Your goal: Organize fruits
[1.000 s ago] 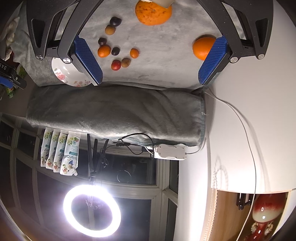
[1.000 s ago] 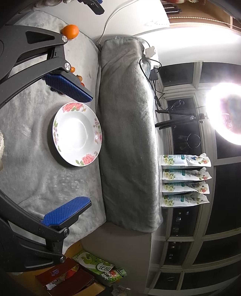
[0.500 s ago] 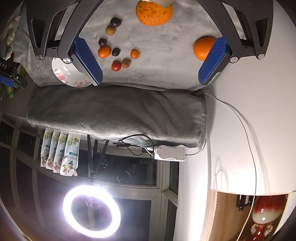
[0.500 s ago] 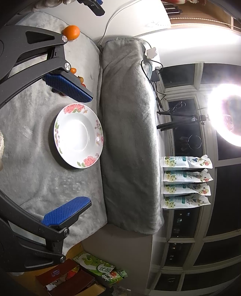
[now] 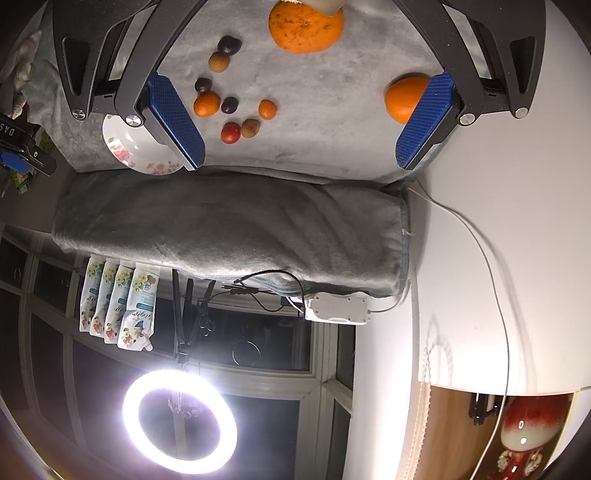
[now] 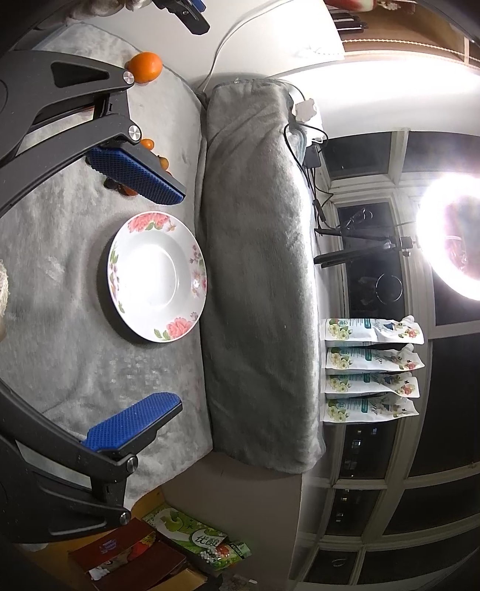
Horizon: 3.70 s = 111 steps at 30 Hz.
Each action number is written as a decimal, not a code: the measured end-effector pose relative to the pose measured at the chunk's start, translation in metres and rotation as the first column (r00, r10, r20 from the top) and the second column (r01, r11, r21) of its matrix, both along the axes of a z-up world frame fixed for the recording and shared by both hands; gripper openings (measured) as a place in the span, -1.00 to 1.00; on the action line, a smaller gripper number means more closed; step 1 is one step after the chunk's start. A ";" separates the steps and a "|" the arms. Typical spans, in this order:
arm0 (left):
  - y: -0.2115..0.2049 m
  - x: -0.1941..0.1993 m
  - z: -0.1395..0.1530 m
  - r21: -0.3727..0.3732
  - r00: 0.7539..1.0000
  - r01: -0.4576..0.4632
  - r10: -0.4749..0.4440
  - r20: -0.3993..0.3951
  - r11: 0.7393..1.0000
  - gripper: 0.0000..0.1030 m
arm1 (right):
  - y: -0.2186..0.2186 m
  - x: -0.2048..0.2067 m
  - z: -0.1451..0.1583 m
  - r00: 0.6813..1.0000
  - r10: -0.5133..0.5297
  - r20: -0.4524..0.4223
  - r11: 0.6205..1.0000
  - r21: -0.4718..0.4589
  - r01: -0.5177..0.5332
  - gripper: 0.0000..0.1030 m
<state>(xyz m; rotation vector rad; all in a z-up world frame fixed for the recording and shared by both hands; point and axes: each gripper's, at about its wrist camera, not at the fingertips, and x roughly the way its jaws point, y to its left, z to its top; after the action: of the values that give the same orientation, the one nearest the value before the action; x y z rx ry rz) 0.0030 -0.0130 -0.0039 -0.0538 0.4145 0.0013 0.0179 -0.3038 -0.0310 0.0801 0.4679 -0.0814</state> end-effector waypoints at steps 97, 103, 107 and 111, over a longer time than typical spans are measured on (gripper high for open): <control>0.025 -0.010 -0.132 -0.275 0.861 0.150 -0.262 -0.436 0.950 0.08 | 0.213 0.081 -0.111 0.469 0.779 -0.416 0.621 0.411 -0.667 0.38; 0.003 -0.001 -0.121 -0.273 0.859 0.212 -0.312 -0.406 0.938 0.08 | 0.187 0.078 -0.096 0.537 0.749 -0.388 0.660 0.377 -0.650 0.38; -0.018 0.009 -0.114 -0.270 0.850 0.267 -0.358 -0.387 0.925 0.08 | 0.160 0.078 -0.085 0.590 0.719 -0.367 0.695 0.364 -0.620 0.38; -0.040 0.018 -0.108 -0.268 0.838 0.316 -0.400 -0.370 0.910 0.07 | 0.137 0.077 -0.076 0.637 0.686 -0.351 0.727 0.348 -0.592 0.38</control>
<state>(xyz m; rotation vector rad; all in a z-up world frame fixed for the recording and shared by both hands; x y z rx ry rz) 0.0208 -0.0526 -0.1119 -0.1732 0.8525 -0.4110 0.0945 -0.1669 -0.1069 0.0882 0.9651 0.6853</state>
